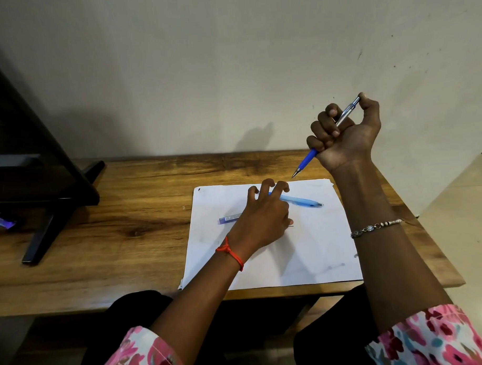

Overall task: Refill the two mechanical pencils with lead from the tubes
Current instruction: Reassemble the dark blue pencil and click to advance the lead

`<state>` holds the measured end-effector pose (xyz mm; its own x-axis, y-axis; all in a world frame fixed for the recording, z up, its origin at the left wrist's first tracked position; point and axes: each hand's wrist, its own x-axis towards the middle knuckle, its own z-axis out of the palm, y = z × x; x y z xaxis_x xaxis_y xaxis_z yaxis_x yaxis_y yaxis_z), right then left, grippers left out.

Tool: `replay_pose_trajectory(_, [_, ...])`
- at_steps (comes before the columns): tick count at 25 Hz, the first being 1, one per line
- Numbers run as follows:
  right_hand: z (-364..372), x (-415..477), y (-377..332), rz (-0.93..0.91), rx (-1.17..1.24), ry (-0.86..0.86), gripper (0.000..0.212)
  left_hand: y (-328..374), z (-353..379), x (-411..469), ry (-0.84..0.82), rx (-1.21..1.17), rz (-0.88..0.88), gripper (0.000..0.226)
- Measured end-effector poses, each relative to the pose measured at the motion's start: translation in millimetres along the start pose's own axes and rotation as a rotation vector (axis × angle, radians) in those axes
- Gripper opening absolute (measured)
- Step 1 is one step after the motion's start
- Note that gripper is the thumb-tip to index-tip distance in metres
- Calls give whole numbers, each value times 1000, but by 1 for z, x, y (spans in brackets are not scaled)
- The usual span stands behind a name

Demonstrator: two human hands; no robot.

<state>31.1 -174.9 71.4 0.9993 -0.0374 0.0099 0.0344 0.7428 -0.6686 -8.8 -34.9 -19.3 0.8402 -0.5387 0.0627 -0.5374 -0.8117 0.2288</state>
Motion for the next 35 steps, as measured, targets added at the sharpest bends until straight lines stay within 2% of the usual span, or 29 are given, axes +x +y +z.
replay_pose_trajectory(8, [-3, 1, -1, 2, 11, 4, 56, 4, 0, -1, -87, 57, 60, 21])
replay_pose_trajectory(13, [-5, 2, -2, 1, 19, 11, 57, 3, -6, -2, -121, -26, 20, 30])
replay_pose_trajectory(16, [-5, 2, -2, -2, 37, 23, 57, 4, -7, -2, -151, -19, 24, 27])
replay_pose_trajectory(27, [-8, 3, -3, -7, 44, 29, 56, 4, -2, -2, -183, 43, 95, 26])
replay_pose_trajectory(29, [-9, 5, -4, 9, 25, 16, 55, 0, -7, -2, -149, -94, 60, 26])
replay_pose_trajectory(31, [-10, 7, -6, 34, -38, -11, 52, -5, -17, -3, -84, -368, -33, 24])
replay_pose_trajectory(33, [-9, 8, -5, 47, -159, -36, 42, -12, -31, -3, -3, -749, -176, 20])
replay_pose_trajectory(35, [-8, 7, 1, 51, -277, -70, 29, -18, -44, -4, 55, -1242, -305, 17])
